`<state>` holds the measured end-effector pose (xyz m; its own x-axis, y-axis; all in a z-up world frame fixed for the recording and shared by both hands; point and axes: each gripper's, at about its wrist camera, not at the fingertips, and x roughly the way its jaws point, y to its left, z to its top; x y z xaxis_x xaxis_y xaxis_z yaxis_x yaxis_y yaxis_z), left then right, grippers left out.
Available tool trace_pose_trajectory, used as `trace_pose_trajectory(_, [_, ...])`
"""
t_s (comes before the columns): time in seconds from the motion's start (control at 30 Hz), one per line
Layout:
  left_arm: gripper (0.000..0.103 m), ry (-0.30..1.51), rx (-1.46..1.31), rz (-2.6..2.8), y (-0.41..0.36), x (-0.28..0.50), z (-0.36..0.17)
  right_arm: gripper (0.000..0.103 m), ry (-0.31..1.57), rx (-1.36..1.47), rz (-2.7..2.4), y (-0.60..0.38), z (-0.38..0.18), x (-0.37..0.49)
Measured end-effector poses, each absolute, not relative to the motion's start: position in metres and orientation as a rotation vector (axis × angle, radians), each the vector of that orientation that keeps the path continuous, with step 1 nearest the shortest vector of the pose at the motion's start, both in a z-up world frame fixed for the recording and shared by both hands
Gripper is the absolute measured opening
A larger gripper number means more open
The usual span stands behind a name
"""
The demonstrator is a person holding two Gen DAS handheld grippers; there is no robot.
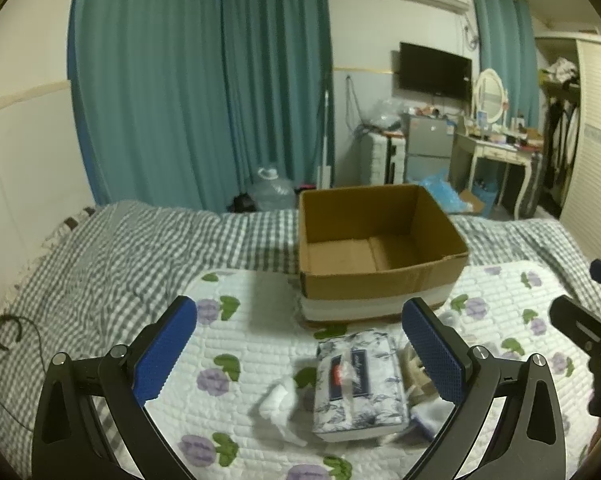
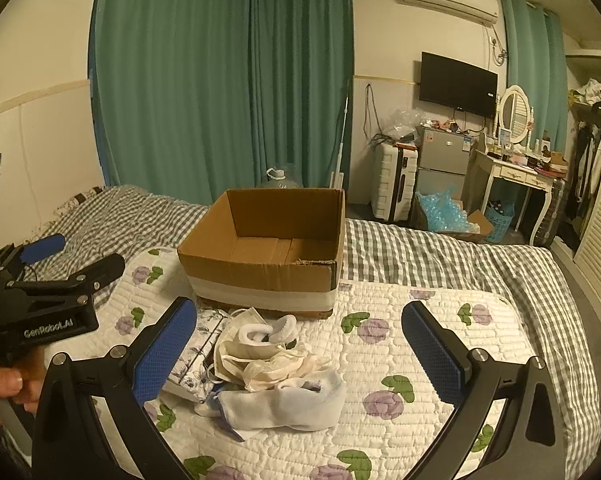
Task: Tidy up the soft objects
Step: 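Grasp the floral tissue pack with left tool while right tool grasps the knit glove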
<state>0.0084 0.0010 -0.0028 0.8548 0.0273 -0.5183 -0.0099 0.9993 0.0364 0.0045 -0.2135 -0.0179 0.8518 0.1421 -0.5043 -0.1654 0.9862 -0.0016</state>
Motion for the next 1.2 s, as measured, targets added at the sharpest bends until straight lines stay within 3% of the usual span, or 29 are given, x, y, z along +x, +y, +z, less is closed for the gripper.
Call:
trace_pose_trajectory(0.47, [0.103, 0.772, 0.022, -0.075, -0.002, 0.036, -0.065, 0.103, 0.581, -0.077, 0.169, -0.221, -0.058, 0.025])
trace_pose_trajectory(0.83, [0.103, 0.878, 0.138, -0.145, -0.047, 0.046, -0.11, 0.103, 0.696, -0.122, 0.161, -0.229, -0.107, 0.034])
trace_pose_trajectory(1.2, [0.103, 0.987, 0.113, -0.075, -0.037, 0.067, -0.152, 0.103, 0.775, -0.156, 0.182, -0.229, -0.14, 0.05])
